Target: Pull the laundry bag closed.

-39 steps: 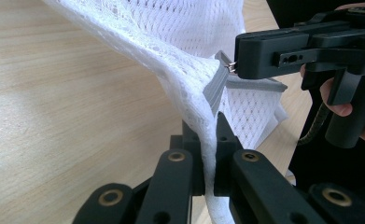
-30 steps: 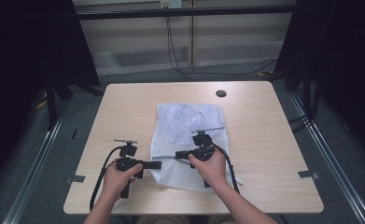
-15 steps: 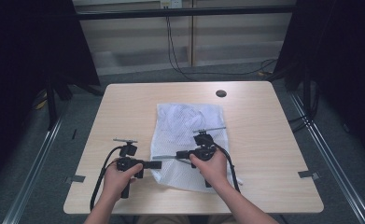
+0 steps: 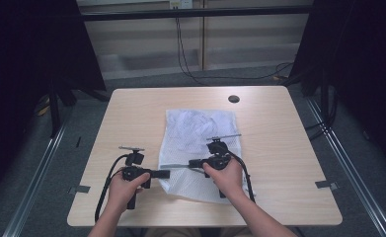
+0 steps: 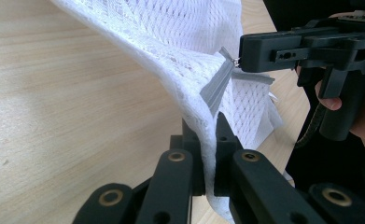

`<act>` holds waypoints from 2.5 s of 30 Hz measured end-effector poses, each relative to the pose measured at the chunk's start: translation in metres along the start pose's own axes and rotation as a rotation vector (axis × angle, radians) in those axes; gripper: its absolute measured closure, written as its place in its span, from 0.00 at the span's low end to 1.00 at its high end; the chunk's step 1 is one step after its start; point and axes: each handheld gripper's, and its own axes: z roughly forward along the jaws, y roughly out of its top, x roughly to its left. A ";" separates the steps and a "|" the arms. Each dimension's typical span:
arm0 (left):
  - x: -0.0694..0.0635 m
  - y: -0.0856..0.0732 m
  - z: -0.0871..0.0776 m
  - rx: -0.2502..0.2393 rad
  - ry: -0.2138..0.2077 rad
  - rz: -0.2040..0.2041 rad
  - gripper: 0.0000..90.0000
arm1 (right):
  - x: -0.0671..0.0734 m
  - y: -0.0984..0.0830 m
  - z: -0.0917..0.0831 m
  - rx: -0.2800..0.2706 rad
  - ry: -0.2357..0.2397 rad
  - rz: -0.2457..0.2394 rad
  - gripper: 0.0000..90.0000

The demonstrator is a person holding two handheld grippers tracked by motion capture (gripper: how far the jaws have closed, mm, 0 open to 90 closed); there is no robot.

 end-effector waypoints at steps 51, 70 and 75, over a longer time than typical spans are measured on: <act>0.001 0.000 -0.002 0.009 0.008 0.008 0.98 | -0.017 -0.003 -0.019 -0.019 -0.020 0.013 0.97; 0.000 0.000 -0.001 0.012 0.003 -0.001 0.98 | -0.020 -0.003 -0.024 -0.020 -0.033 0.009 0.97; 0.000 0.000 -0.001 0.013 0.006 0.005 0.98 | -0.020 -0.003 -0.024 -0.018 -0.034 0.007 0.97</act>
